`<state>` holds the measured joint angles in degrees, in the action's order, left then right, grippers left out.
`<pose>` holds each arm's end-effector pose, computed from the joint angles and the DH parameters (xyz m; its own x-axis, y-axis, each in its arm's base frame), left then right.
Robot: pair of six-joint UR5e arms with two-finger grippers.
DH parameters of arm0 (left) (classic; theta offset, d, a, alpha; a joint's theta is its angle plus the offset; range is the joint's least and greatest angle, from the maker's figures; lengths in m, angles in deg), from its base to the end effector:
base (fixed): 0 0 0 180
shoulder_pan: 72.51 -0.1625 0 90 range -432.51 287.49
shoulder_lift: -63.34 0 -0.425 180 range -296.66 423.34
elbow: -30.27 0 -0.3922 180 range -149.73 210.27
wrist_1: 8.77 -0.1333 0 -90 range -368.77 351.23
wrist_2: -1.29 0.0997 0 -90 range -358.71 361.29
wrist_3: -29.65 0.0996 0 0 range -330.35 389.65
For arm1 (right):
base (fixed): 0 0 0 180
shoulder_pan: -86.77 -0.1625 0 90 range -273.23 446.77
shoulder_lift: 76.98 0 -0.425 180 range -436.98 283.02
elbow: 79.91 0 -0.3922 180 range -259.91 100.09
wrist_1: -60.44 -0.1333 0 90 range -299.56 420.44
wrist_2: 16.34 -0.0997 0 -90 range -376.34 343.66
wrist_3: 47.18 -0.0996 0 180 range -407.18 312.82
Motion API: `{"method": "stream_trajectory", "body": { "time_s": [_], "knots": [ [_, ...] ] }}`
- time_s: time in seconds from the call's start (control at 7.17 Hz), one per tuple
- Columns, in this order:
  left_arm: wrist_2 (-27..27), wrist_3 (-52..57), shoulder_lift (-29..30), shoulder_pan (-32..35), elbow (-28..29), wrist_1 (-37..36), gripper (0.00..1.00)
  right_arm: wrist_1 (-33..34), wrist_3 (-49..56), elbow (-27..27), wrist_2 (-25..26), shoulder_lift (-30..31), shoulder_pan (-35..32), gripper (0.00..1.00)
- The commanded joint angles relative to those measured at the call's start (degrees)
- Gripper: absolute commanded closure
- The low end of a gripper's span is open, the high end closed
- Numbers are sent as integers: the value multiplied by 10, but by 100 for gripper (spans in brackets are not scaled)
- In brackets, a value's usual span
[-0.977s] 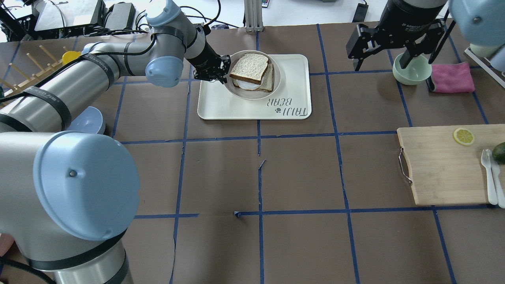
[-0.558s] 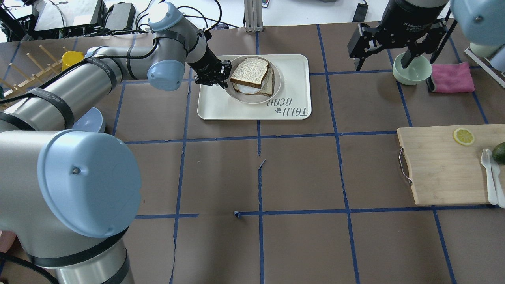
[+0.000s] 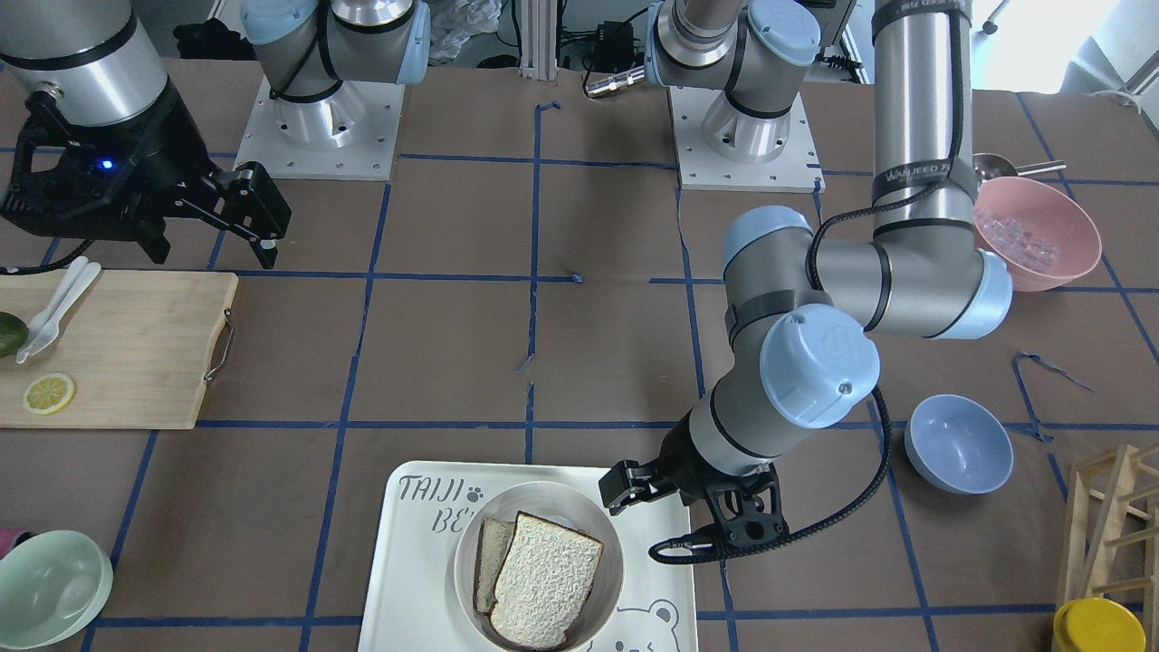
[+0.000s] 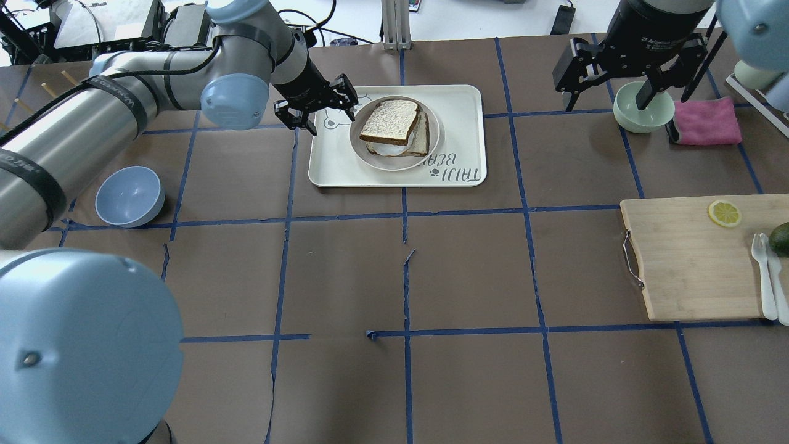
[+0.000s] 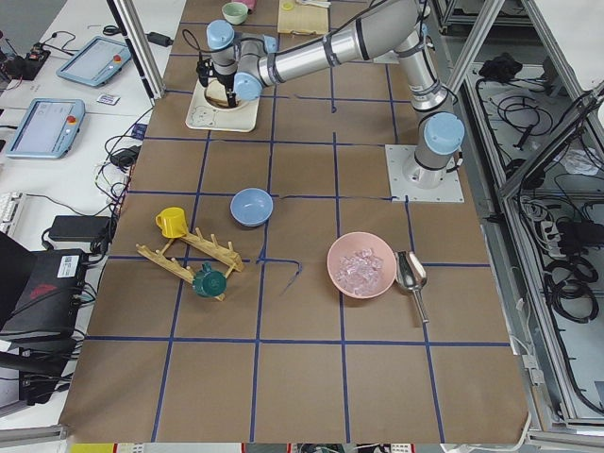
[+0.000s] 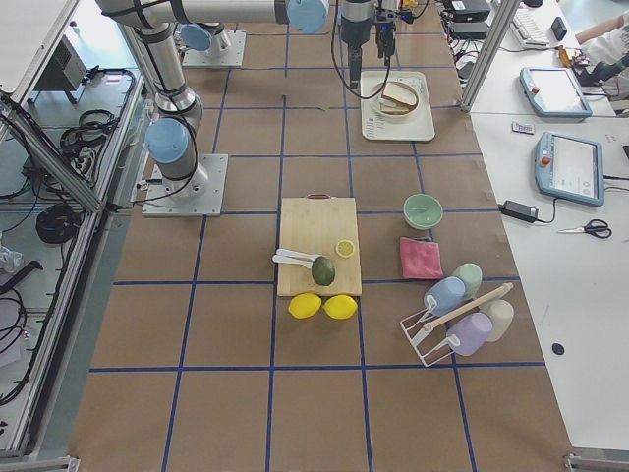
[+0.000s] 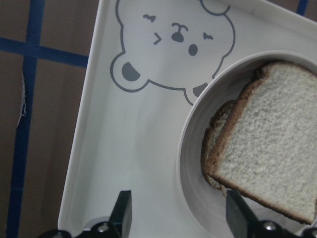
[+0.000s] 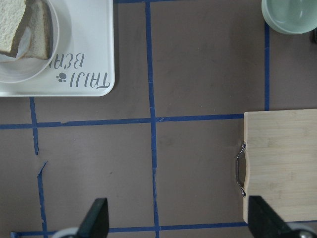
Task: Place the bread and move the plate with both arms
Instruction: 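Open the left gripper and lift it off the plate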
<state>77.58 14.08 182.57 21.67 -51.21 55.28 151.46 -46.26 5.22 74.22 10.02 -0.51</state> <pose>-0.2062 -0.6693 0.3074 -0.9513 -0.1776 0.2519 -0.1897 0.9815 -0.0246 0.1076 -0.5245 0.5053 -0.9994 0.0319 0.0106 0.0314 0.9982 -0.0503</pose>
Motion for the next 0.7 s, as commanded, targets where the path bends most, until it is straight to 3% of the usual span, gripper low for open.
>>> {"method": "stream_trajectory", "body": {
  "time_s": [0.0, 0.28, 0.56],
  "knots": [
    [4, 0, -111, 6, -3, 130, 0, 0, -2, 0, 0, 1, -1, 0],
    [15, 0, -199, 6, -8, 243, 0, -2, -5, 0, 0, 4, -2, 0],
    [84, 15, -259, 4, -20, 308, 0, -2, -5, 0, -1, 5, -2, 0]
  ]
}}
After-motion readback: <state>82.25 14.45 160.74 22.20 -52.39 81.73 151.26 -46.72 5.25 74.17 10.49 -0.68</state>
